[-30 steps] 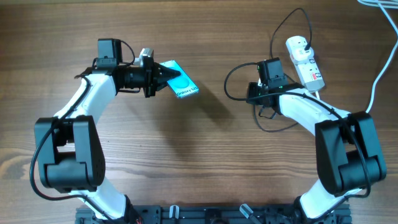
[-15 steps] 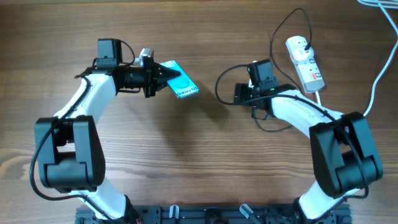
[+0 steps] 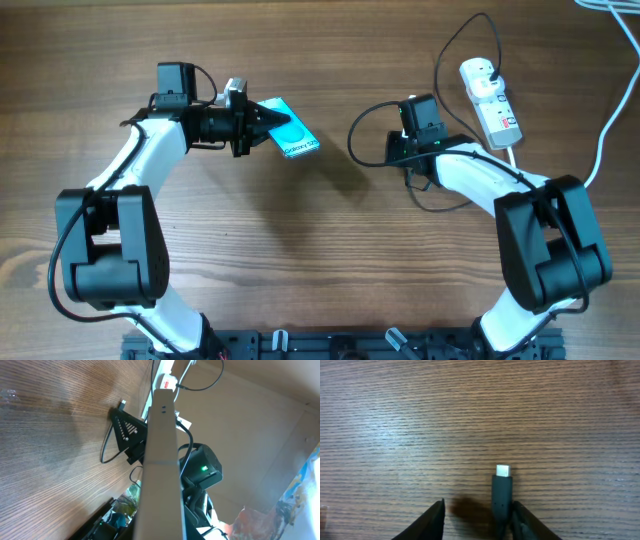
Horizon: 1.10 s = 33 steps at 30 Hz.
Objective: Plug charger to phone and switch on socket
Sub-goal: 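Lower the right gripper and grasp the black USB cable plug, then lift the cable plug with the right gripper toward the phone's bottom port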
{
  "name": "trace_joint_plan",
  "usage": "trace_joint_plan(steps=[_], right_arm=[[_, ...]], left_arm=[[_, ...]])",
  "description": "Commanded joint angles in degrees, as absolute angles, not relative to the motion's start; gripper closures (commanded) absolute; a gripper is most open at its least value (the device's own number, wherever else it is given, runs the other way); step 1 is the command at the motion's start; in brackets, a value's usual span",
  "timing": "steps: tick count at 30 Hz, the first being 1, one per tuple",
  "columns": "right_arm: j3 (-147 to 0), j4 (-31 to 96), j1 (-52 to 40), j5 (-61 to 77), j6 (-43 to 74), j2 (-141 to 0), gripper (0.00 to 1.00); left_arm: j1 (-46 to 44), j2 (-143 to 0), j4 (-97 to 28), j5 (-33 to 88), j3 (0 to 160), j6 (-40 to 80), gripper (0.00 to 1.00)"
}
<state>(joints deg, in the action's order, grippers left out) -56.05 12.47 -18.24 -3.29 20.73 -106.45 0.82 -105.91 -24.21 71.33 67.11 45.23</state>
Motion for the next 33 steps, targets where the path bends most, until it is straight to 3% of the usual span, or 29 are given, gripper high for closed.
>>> trace_joint_plan(steps=[1,4,11,15,20,25,29,33], right_arm=[[-53.9,15.9,-18.2,-1.4,21.3,-112.7,0.70],[-53.9,16.7,-18.2,-1.4,22.7,-112.7,0.96],[-55.3,16.9,-18.0,2.6,20.9,-112.0,0.96],[-60.3,25.7,-17.5,10.7,16.3,-107.3,0.96],[-62.0,36.8,-14.6,34.8,8.5,-91.8,0.96],[-61.8,46.3,-12.1,55.8,-0.8,-83.3,0.96],[-60.2,45.5,-12.2,70.4,-3.1,-82.3,0.95],[-55.0,36.6,-12.1,81.9,-5.8,-82.4,0.95]], left_arm=[[1.0,-105.8,-24.2,74.1,67.4,43.9,0.96],[1.0,-105.8,-24.2,74.1,67.4,43.9,0.96],[1.0,-105.8,-24.3,74.6,67.4,43.9,0.96],[1.0,-105.8,-24.2,74.6,67.4,43.6,0.96],[1.0,-105.8,-17.1,80.6,67.4,36.2,0.96],[0.8,-105.8,-4.7,86.0,67.4,36.3,0.96],[0.3,-105.7,0.5,86.1,67.4,36.5,0.96],[0.1,-105.7,3.1,85.4,67.4,39.2,0.96]])
